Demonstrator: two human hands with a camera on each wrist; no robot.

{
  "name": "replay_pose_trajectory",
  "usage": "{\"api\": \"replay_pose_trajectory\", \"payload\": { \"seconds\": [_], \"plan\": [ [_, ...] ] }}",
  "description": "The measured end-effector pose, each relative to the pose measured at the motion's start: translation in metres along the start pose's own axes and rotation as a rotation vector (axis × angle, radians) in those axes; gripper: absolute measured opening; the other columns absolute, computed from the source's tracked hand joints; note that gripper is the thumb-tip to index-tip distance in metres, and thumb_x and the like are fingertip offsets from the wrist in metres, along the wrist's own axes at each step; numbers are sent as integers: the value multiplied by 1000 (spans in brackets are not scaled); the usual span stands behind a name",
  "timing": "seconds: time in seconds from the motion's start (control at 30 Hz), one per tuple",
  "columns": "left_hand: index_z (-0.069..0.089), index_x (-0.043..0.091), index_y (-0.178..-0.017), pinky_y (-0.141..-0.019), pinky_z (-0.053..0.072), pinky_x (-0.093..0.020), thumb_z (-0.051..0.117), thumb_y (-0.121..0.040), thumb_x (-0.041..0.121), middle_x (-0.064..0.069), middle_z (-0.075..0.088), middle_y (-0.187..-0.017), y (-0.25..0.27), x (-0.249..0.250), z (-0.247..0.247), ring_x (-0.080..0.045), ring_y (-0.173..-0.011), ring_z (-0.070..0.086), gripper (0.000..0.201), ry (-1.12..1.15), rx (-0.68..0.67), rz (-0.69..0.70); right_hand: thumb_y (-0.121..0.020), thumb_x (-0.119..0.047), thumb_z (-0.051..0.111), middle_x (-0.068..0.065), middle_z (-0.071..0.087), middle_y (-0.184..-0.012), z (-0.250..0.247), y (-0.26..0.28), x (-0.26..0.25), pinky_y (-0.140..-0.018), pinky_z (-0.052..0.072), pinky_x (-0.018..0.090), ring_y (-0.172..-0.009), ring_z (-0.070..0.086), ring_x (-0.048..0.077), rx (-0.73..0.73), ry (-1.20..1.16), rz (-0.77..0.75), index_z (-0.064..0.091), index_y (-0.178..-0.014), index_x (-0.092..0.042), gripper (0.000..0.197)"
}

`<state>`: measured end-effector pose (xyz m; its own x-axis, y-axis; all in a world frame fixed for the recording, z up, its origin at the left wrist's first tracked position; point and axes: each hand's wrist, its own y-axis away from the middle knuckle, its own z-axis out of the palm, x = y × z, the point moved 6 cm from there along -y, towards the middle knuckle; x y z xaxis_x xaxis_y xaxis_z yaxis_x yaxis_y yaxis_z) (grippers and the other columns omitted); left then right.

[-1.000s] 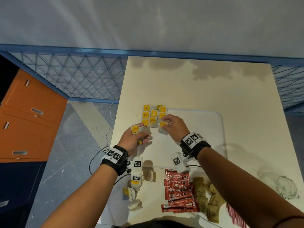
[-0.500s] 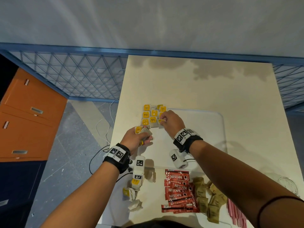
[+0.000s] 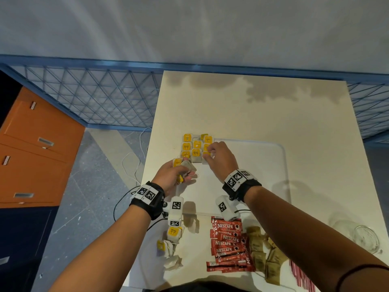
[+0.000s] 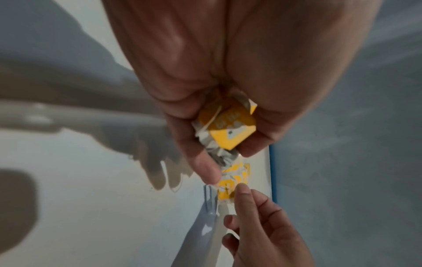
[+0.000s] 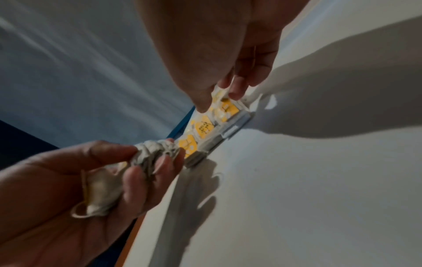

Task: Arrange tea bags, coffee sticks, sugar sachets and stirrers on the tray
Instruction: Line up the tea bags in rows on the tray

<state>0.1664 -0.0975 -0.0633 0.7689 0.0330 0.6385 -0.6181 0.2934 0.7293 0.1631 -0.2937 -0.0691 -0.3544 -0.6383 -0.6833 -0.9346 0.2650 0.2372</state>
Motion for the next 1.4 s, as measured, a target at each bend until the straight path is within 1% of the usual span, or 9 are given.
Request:
{"api": "replay_pose_trajectory", "payload": {
  "seconds": [0.13,0.27,0.47,0.57,0.73,1.07,1.17,1.3,1.4],
  "plan": [
    [52,-5,-134,-101,44,-68,46,-93,-9,-44,55,-126,6,-7,-1,-58,-116,58,42,115,-93,-48,-95,-31,66,-7,60,-102,-3,23,-23,-85,53,41,-92,60,12,-25,-108,-131,67,-107,-22,15],
    [55,1,-136,-92,56,-54,46,-97,-10,-31,65,-120,16,-5,6,-41,-102,70,41,115,-191,-19,-98,-24,61,-1,70,-104,-1,46,-35,-87,54,40,-94,64,16,-107,-241,-169,71,-110,-20,16],
    [53,6,-141,-82,60,-38,47,-103,5,-25,61,-134,27,-8,13,-36,-118,63,39,167,-208,-2,-92,-23,72,-20,63,-94,-1,73,-48,-71,54,25,-72,64,1,-167,-361,-154,68,-102,-35,16],
    [61,3,-130,-74,61,-36,42,-107,24,-24,66,-122,34,-11,19,-30,-100,71,37,262,-204,-27,-84,-32,80,-20,63,-99,-1,80,-47,-76,52,27,-78,61,5,-160,-340,-143,65,-102,-45,28],
    [56,1,-135,-77,62,-37,39,-106,37,-24,66,-123,39,-23,26,-29,-99,72,49,371,-206,-91,-86,-32,76,-12,64,-102,-3,87,-46,-80,50,28,-88,60,7,-103,-161,-131,69,-107,-29,22],
    [62,12,-126,-59,60,-25,65,-84,30,-15,70,-104,40,-30,21,-26,-81,73,45,340,-193,-48,-90,-19,69,1,65,-85,-5,92,-36,-77,61,44,-71,68,19,-132,-529,46,62,-105,-25,17],
    [63,14,-118,-55,59,-23,68,-85,26,-12,71,-102,36,-32,16,-27,-85,72,36,322,-163,-57,-95,-9,65,4,64,-88,-7,91,-35,-73,58,33,-72,73,16,-171,-646,77,61,-122,-19,28],
    [60,15,-114,-46,50,-19,72,-87,22,-19,68,-110,31,-34,11,-23,-79,67,30,191,-178,-19,-94,-5,68,4,70,-94,-11,88,-29,-71,54,27,-74,72,13,-147,-698,122,66,-108,-15,17],
    [60,11,-110,-43,39,-19,71,-91,17,-12,64,-87,31,-32,14,-17,-66,60,23,-9,-187,61,-92,-5,71,6,70,-83,-9,89,-23,-71,51,24,-70,65,7,-128,-735,171,63,-100,-10,12]
  ]
}}
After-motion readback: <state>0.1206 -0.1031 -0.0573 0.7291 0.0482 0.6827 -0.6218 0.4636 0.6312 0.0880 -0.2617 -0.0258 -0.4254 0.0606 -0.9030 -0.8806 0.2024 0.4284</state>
